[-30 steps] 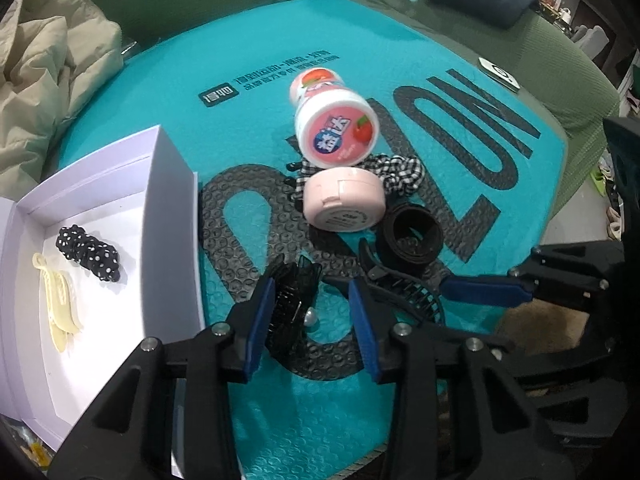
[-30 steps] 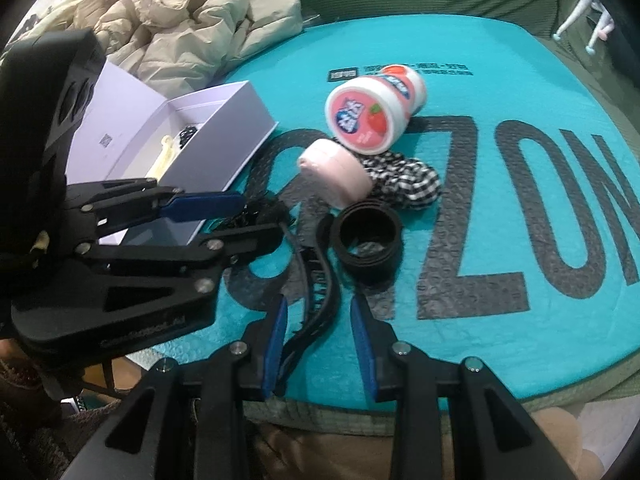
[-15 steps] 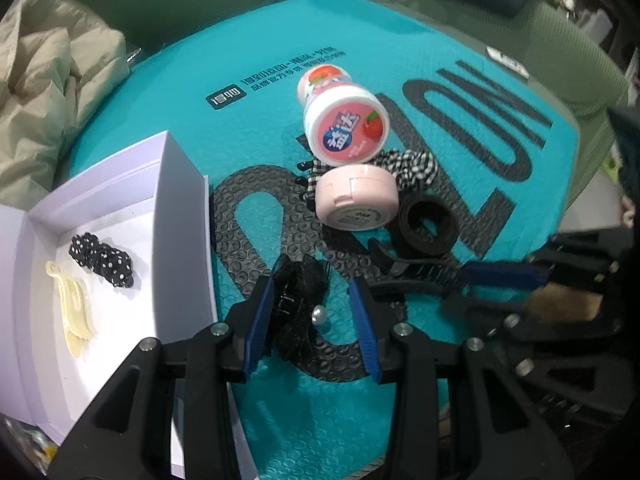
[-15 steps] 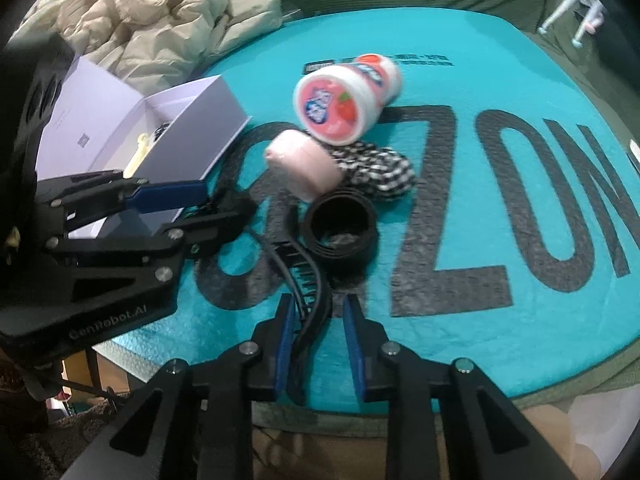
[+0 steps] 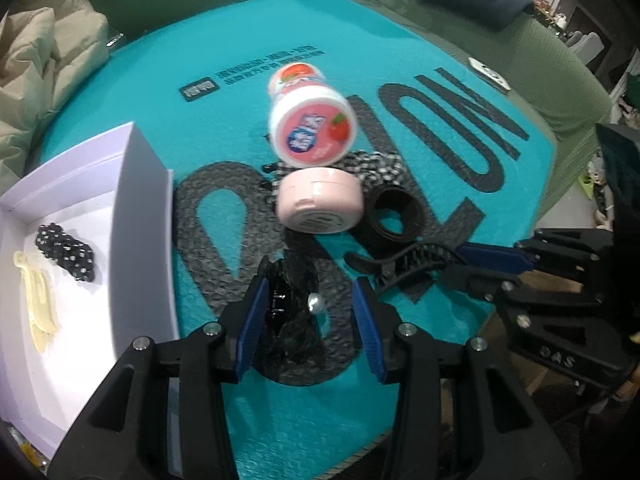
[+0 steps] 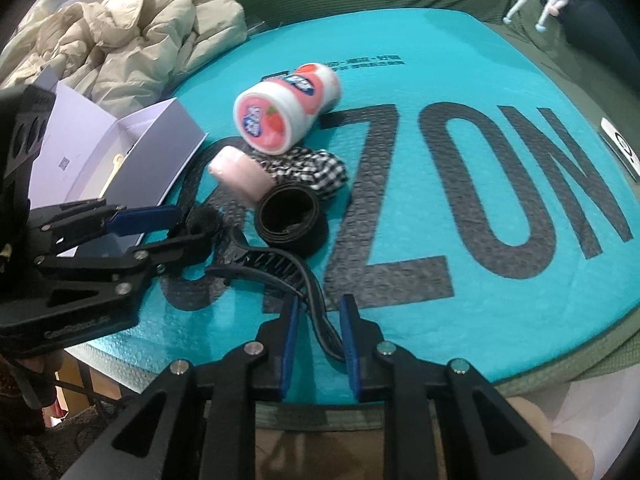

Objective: Organize objects

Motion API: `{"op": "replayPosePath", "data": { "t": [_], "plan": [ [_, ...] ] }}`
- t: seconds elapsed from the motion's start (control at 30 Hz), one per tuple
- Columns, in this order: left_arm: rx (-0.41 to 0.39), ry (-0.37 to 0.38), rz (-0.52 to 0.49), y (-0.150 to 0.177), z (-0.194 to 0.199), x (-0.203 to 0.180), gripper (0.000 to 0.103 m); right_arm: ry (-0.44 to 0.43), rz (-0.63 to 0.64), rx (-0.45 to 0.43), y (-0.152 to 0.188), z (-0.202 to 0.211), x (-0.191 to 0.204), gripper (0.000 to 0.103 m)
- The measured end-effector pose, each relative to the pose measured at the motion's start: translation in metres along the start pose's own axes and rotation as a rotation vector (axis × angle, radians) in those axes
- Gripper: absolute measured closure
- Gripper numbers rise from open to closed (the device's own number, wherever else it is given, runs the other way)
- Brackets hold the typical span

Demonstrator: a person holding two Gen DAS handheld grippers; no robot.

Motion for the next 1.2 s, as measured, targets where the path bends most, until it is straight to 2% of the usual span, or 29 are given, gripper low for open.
{"op": "replayPosePath", "data": {
  "t": [0.1,0.27,0.5,0.73,0.9,1.07,1.2],
  "plan": [
    [-0.004,0.006,0.005,-0.001,0.002,-0.001,0.062,0.004,-0.01,-0.003,-0.001,0.0,-0.003,0.083],
    [0.006,-0.04,0.022,0.001,0.004,0.004,0.062,-0.006,0.003,-0.006,-0.001,0.001,-0.001,0.083],
    [0.033,-0.021,0.061,0.003,-0.001,0.011,0.057,-0.018,0.027,-0.004,-0.001,0.001,0.004,0.082],
    [0.063,-0.009,0.07,0.005,-0.012,0.007,0.056,-0.015,0.031,-0.002,-0.001,0.0,0.004,0.08],
    [0.056,-0.005,0.061,0.006,-0.015,0.003,0.056,-0.023,0.006,-0.012,-0.001,-0.003,0.001,0.08],
    [0.036,-0.002,0.029,0.008,-0.015,-0.003,0.056,-0.008,-0.018,-0.022,-0.001,0.001,-0.008,0.085],
    [0.028,-0.012,-0.001,0.007,-0.016,-0.008,0.061,0.012,-0.044,-0.03,0.0,0.005,-0.017,0.085]
  ]
}}
Point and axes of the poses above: each gripper's, at about its wrist camera, not at the fingertips, and z roughly against the way its jaws point, x to its left, y to its underside, the point moved 4 cm from there along -z, roughly the way its jaws point, and after that the axes turned 1 degree about x, right-handed, at the moved point
